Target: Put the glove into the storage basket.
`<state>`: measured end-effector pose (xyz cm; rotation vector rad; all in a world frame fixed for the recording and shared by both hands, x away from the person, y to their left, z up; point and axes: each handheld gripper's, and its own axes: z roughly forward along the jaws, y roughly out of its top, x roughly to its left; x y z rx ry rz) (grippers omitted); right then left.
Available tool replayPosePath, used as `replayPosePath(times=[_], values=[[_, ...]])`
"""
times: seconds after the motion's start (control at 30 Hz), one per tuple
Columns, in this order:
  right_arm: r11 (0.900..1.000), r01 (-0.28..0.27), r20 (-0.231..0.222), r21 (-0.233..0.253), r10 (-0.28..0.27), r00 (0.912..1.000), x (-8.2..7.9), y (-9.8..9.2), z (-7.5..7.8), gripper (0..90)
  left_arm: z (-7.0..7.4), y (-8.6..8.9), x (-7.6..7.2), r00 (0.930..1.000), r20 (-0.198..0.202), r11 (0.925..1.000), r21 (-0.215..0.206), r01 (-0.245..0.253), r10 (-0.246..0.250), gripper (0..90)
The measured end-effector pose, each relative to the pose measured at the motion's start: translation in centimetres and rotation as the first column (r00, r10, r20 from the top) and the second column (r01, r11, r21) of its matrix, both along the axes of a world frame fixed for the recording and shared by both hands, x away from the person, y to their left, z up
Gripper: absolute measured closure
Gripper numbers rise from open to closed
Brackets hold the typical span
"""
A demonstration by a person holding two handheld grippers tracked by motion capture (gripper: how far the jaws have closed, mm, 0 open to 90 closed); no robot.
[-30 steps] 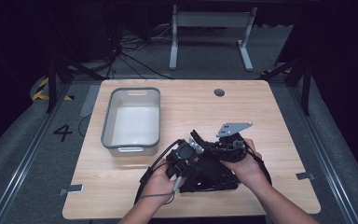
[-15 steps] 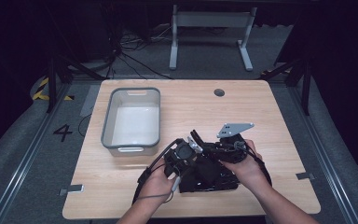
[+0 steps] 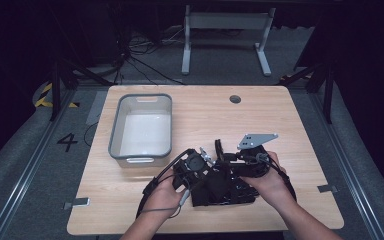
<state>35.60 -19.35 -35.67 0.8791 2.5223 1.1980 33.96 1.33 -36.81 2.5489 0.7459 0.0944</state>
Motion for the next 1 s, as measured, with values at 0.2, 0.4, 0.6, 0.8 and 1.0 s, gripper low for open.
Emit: replayPosePath(times=[0.2, 0.4, 0.6, 0.8, 1.0], values=[[0.998, 0.029, -0.011, -0.05, -0.029, 0.9995, 3.3, 0.0, -0.5, 62.2, -1.3, 1.1, 0.5, 0.9976, -0.065, 0.9995, 0.02, -0.023, 0.024, 84.8], [0.991, 0.04, -0.087, -0.125, -0.052, 0.9949, 7.4, 1.2, -2.4, 63.5, -2.0, 1.7, 0.7, 0.9951, -0.095, 0.9994, 0.018, -0.028, 0.03, 84.0], [0.985, 0.025, -0.118, -0.173, -0.046, 0.992, 9.5, 2.9, -3.9, 64.0, -2.4, 2.2, 0.8, 0.9931, -0.111, 0.9992, 0.022, -0.035, 0.037, 84.2], [0.975, 0.026, -0.148, -0.219, -0.059, 0.9872, 11.2, 4.2, -5.4, 63.9, -2.6, 2.1, 0.8, 0.9927, -0.116, 0.999, 0.032, -0.03, 0.033, 86.4], [0.966, 0.042, -0.162, -0.256, -0.085, 0.9831, 13.1, 4.8, -6.3, 64.0, -2.9, 2.1, 1.0, 0.9914, -0.124, 0.9986, 0.035, -0.038, 0.042, 88.3]])
